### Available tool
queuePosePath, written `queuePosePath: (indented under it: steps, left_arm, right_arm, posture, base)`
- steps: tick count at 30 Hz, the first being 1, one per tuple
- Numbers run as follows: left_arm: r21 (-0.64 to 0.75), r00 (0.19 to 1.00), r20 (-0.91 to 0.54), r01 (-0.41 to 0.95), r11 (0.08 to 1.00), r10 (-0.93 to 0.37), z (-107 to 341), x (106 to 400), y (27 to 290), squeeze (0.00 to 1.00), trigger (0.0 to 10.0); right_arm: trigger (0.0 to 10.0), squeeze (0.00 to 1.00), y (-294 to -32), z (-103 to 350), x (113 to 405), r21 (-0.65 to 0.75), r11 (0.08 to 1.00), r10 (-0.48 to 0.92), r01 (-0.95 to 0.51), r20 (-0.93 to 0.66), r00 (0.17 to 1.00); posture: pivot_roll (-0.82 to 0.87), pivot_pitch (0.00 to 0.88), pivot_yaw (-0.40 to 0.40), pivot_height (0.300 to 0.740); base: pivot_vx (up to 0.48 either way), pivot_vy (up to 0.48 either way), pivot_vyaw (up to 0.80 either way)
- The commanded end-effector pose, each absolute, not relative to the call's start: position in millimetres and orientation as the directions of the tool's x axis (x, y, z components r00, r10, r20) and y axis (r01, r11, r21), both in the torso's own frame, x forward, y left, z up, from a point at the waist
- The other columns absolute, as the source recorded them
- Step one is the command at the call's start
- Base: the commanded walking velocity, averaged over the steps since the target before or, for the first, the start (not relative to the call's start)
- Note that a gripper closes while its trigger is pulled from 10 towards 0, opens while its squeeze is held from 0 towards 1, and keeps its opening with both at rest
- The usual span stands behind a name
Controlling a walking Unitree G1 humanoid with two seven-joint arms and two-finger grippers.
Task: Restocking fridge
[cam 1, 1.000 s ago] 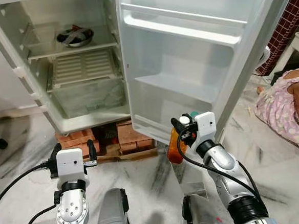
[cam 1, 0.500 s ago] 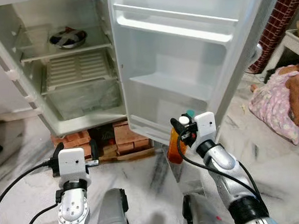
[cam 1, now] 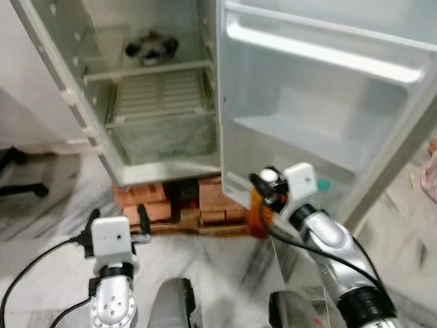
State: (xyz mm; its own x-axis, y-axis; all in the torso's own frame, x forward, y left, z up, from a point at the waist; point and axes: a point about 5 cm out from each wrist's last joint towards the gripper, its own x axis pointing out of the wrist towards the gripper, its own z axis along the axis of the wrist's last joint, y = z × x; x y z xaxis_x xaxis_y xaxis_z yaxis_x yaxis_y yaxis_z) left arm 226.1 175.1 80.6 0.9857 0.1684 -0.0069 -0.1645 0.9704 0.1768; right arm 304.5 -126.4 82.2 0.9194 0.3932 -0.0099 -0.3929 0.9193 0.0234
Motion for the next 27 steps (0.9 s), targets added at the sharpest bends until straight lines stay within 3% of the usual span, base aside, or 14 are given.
queuePosePath:
  steps: [1, 12, 18, 27]
  left_arm:
    - [0.176, 0.985, -0.012, -0.167, 0.97, 0.172, 80.6, 225.7, 177.5, 0.0, 10.0]
    - [0.176, 0.986, -0.017, -0.161, 0.971, 0.166, 80.1, 226.4, 176.2, 0.0, 10.0]
    - [0.166, 0.987, -0.019, -0.157, 0.974, 0.162, 80.1, 226.7, 174.3, 0.0, 10.0]
    - [0.165, 0.988, -0.022, -0.15, 0.975, 0.156, 79.4, 226.3, 171.6, 0.0, 10.0]
  right_arm:
    - [10.0, 0.0, -119.9, 89.2, 306.5, 0.019, 0.911, 0.411, -0.411, 0.026, 0.911]
    - [10.0, 0.0, -123.0, 90.1, 308.2, 0.009, 0.919, 0.393, -0.394, 0.029, 0.919]
    - [10.0, 0.0, -123.0, 90.0, 308.5, 0.008, 0.919, 0.394, -0.394, 0.028, 0.919]
    - [10.0, 0.0, -121.7, 88.7, 308.4, 0.009, 0.918, 0.397, -0.398, 0.024, 0.917]
  posture:
    - [0.02, 0.105, -0.006, 0.614]
    - [0.02, 0.104, -0.008, 0.614]
    - [0.02, 0.104, -0.008, 0.614]
    - [0.02, 0.107, -0.009, 0.554]
  base:
    - [0.281, 0.0, 0.0]
    - [0.281, 0.0, 0.0]
    - [0.0, 0.0, 0.0]
    - [0.0, 0.0, 0.0]
